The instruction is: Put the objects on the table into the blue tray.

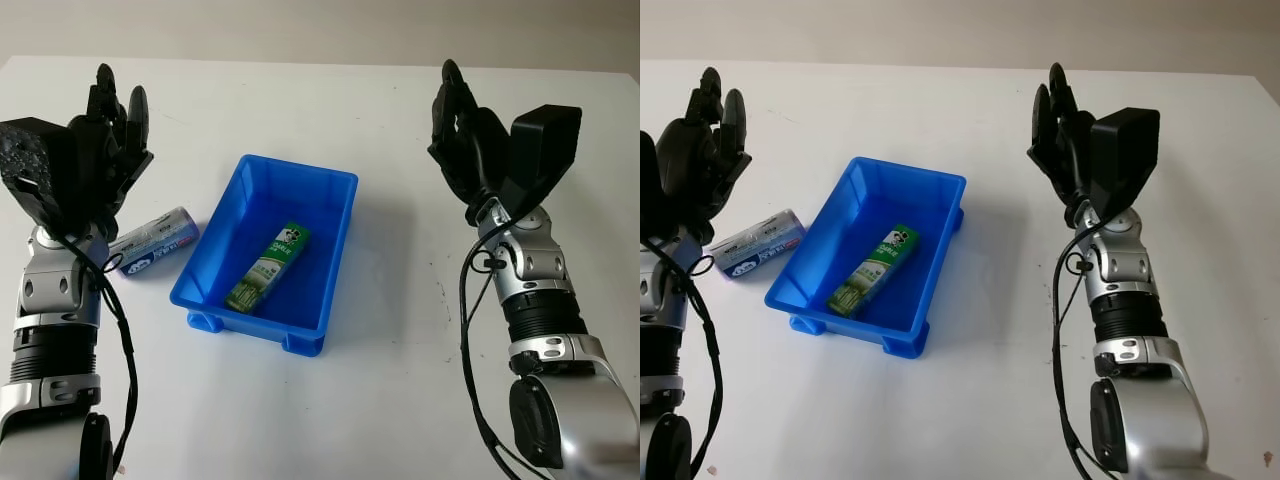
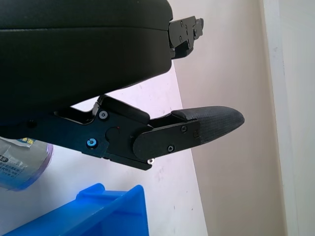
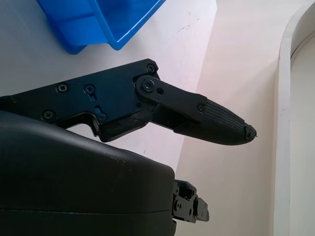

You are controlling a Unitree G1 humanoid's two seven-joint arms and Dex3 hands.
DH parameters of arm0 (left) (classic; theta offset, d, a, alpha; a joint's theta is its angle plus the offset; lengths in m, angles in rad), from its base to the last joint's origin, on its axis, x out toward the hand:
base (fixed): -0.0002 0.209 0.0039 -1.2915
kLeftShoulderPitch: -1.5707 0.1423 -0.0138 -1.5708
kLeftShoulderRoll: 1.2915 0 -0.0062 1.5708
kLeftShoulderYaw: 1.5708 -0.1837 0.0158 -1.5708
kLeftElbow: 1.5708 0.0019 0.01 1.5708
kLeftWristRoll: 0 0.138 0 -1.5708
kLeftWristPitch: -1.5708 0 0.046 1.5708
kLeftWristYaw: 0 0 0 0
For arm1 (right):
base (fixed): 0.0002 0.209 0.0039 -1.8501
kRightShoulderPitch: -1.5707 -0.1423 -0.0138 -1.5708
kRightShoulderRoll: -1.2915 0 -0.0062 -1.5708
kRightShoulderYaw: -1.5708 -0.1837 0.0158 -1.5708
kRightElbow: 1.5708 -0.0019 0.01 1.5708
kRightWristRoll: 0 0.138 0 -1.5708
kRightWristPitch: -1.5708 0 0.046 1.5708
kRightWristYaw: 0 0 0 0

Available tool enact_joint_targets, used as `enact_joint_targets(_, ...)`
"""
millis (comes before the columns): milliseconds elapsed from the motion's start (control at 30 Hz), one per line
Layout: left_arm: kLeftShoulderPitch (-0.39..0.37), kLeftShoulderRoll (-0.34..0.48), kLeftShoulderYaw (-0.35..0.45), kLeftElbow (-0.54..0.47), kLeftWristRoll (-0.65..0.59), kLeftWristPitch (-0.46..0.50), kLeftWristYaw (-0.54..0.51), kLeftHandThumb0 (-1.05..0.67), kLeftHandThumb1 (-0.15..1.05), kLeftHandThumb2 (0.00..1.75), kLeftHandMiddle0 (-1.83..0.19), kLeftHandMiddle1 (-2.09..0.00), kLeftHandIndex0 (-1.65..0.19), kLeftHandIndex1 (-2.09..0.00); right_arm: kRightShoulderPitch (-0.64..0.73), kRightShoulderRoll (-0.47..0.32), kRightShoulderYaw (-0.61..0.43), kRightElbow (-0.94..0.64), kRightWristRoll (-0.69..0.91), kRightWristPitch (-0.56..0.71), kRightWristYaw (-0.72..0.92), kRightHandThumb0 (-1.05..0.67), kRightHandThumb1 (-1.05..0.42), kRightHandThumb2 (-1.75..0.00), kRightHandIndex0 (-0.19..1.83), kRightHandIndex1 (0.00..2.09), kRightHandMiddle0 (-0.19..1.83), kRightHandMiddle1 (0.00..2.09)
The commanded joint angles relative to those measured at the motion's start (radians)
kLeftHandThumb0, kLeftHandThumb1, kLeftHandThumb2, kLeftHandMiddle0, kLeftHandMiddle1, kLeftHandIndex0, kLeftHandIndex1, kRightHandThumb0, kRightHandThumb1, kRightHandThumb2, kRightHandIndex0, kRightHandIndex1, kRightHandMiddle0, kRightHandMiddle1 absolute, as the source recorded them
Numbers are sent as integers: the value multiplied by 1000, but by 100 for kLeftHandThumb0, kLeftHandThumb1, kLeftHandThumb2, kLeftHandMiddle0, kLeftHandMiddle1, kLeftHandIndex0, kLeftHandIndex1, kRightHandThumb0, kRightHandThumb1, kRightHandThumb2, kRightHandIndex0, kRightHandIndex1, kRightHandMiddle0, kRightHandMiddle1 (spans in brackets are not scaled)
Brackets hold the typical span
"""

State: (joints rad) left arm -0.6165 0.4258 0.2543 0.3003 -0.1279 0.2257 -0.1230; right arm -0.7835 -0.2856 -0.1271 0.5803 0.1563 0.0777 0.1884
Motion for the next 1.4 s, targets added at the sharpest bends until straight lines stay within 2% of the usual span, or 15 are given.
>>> enact_joint_targets(0,14,34,-2,-29,23,6,0,-71,105,62,19,0,19,0,4,5,-10,-18,2,4,3,-76,-105,-80,-19,0,-19,0)
enact_joint_targets(67,20,55,-13,-52,54,25,3,-70,105,59,19,-1,19,0,3,5,-11,-22,3,6,5,-76,-105,-80,-19,0,-19,0)
enact_joint_targets(233,31,205,-78,-108,196,82,-65,-71,105,34,16,-5,14,-5,3,0,-13,-32,7,15,21,-75,-105,-80,-19,0,-19,0)
enact_joint_targets(400,-20,377,-147,-114,273,221,-242,-69,102,10,18,-1,17,-2,1,0,-20,-31,10,14,28,-75,-105,-79,-19,0,-19,0)
enact_joint_targets(500,-66,484,-235,-77,353,243,-367,-72,96,5,18,-2,17,-3,1,0,-20,-37,10,20,35,-76,-105,-79,-19,0,-19,0)
enact_joint_targets(567,-86,523,-292,-70,417,243,-410,-82,96,5,13,-5,13,-5,1,0,-20,-37,7,21,38,-76,-105,-79,-19,0,-19,0)
enact_joint_targets(667,-96,539,-332,-76,469,248,-449,-87,93,4,5,-8,10,-6,-1,2,-22,-33,6,18,35,-76,-105,-79,-19,0,-19,0)
enact_joint_targets(767,-111,535,-365,-51,492,242,-501,-76,90,4,7,-6,11,-5,-2,1,-21,-30,2,15,34,-76,-105,-79,-19,0,-19,0)
enact_joint_targets(900,-128,520,-398,-17,511,228,-540,-78,89,5,-9,-14,12,-5,-2,-1,-22,-34,3,21,36,-75,-105,-79,-19,0,-19,0)
enact_joint_targets(1000,-126,513,-423,-21,528,226,-565,-78,89,5,-10,-15,12,-5,-2,-3,-20,-38,-1,24,33,-75,-105,-79,-19,0,-19,0)
enact_joint_targets(1067,-124,507,-431,-17,530,223,-581,-73,89,5,-13,-17,12,-5,-2,-4,-21,-40,0,25,35,-75,-105,-79,-19,0,-19,0)
enact_joint_targets(1133,-122,504,-438,-5,524,204,-601,-67,90,6,3,-9,11,-6,-2,-3,-23,-41,1,27,35,-74,-105,-79,-19,0,-19,0)
enact_joint_targets(1200,-120,506,-456,7,533,175,-622,-70,92,6,10,-5,9,-7,-3,-2,-25,-42,3,27,34,-74,-105,-79,-19,0,-19,0)
enact_joint_targets(1367,-107,481,-456,54,516,126,-635,-73,92,5,9,-6,9,-6,-5,-2,-25,-47,1,34,30,-74,-105,-79,-19,0,-19,0)
